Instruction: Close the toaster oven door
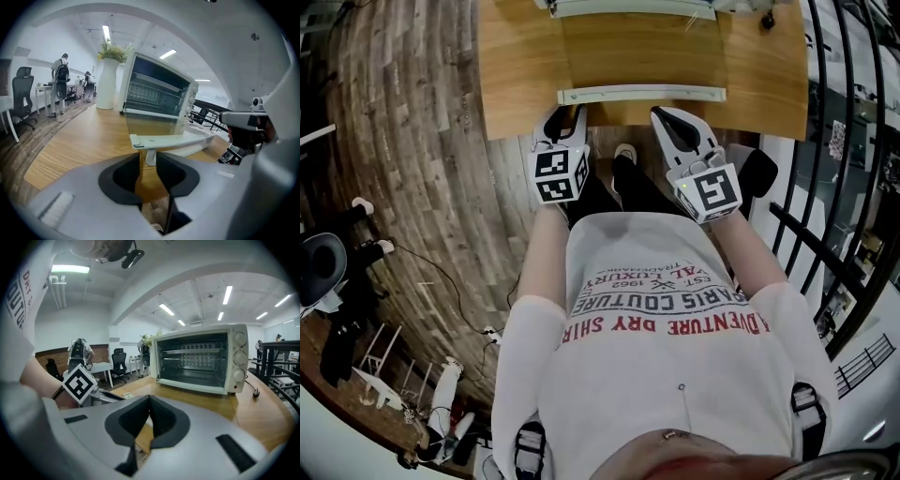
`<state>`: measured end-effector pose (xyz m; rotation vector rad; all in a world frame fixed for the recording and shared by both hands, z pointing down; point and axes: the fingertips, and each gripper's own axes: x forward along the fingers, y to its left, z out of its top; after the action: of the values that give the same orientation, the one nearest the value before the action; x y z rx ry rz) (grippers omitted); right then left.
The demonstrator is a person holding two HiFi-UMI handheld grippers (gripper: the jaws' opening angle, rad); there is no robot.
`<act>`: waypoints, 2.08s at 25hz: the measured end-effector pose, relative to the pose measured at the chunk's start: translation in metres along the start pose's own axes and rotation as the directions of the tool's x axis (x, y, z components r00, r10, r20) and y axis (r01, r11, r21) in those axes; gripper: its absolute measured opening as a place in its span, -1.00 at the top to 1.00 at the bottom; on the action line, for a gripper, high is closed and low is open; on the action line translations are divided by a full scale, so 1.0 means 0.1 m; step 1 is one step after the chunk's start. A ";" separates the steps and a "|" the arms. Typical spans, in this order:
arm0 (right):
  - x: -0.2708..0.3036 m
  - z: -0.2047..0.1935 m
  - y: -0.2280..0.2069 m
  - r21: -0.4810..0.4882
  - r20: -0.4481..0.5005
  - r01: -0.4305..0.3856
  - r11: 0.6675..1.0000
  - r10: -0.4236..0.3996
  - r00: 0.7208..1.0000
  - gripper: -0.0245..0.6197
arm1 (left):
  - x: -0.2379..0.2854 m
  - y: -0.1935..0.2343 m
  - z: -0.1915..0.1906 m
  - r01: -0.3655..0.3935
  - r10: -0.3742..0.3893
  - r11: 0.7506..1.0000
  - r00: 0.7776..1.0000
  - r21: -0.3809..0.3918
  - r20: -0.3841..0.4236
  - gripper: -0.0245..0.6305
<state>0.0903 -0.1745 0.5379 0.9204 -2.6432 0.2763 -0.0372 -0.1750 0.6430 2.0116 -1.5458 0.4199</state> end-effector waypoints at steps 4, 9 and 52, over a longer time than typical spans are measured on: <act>-0.03 -0.04 -0.03 0.003 -0.008 -0.012 1.000 0.012 1.000 0.96 | 0.04 -0.02 0.03 -0.016 0.016 1.000 1.000 -0.009 0.007 0.64; -0.06 -0.05 -0.08 -0.002 -0.008 -0.014 1.000 0.014 1.000 0.96 | 0.05 -0.02 0.04 -0.040 0.040 0.999 0.999 0.004 -0.007 0.68; -0.06 1.40 -0.55 -0.082 0.211 0.095 0.992 -0.076 0.974 0.96 | -0.37 -0.19 1.99 -0.029 0.004 0.992 0.981 0.126 0.194 0.67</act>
<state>0.0961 -0.2535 0.4102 1.0828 -2.7672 0.0380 -0.0473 -0.2627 0.4594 2.1950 -1.6918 0.3467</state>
